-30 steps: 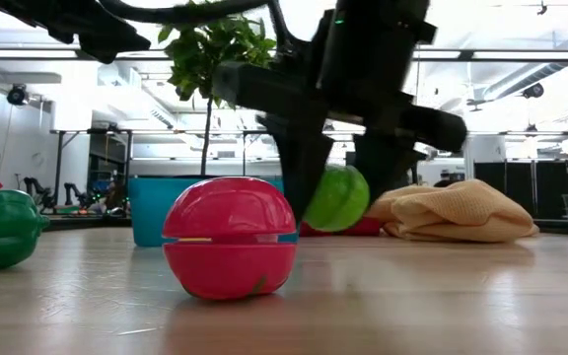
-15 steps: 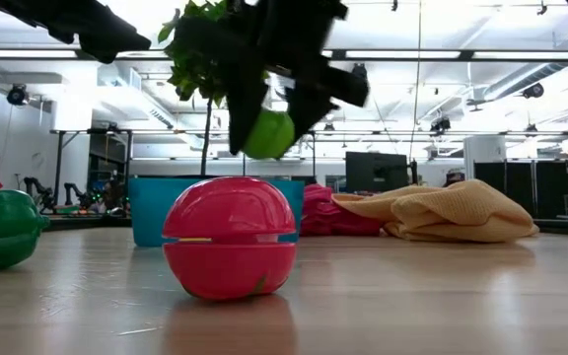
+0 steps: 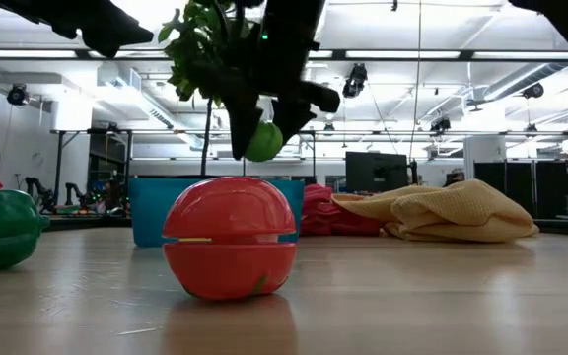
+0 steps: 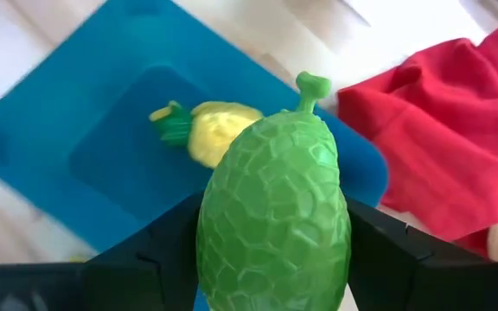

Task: Pick and placing Produce into tupperware
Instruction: Put the green melon into the blue bin, then put the pink peach into the blue bin

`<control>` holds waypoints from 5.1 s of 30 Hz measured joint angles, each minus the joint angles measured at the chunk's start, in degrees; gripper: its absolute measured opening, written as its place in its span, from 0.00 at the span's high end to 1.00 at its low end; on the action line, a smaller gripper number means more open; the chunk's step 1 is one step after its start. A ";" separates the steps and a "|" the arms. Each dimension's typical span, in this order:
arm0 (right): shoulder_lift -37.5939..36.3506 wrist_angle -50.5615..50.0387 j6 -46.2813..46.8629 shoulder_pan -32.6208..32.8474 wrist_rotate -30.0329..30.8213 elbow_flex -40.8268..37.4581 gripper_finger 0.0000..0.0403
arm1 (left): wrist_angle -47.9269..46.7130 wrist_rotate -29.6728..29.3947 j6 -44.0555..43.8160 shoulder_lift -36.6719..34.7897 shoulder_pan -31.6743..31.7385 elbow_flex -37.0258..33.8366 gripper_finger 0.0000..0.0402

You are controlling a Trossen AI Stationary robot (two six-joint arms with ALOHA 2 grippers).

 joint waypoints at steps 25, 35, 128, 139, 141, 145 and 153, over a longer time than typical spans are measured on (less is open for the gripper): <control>0.22 6.98 -2.20 -3.98 -2.38 -7.76 0.46 | -0.22 -0.01 1.42 0.00 -0.01 0.50 0.59; 0.22 7.82 -2.22 -3.98 -2.05 -7.94 0.42 | -0.20 0.00 1.42 0.00 -0.01 0.50 0.59; -15.40 61.32 -2.70 15.76 2.06 -52.57 0.45 | 11.89 -0.68 5.44 3.36 -0.01 0.66 0.59; -10.09 43.81 13.89 15.62 14.75 -41.00 0.45 | 11.34 -0.66 5.42 4.31 -0.01 0.59 0.59; -9.69 43.48 17.64 15.46 16.03 -40.38 0.45 | 10.85 -0.64 5.40 4.19 -0.01 0.59 0.59; -8.50 43.29 24.39 15.08 16.20 -39.71 0.45 | 9.94 -0.63 5.40 4.07 0.00 0.59 0.59; -6.30 43.74 30.04 15.01 16.36 -39.28 0.45 | 8.88 -0.61 5.48 4.07 0.00 0.57 0.59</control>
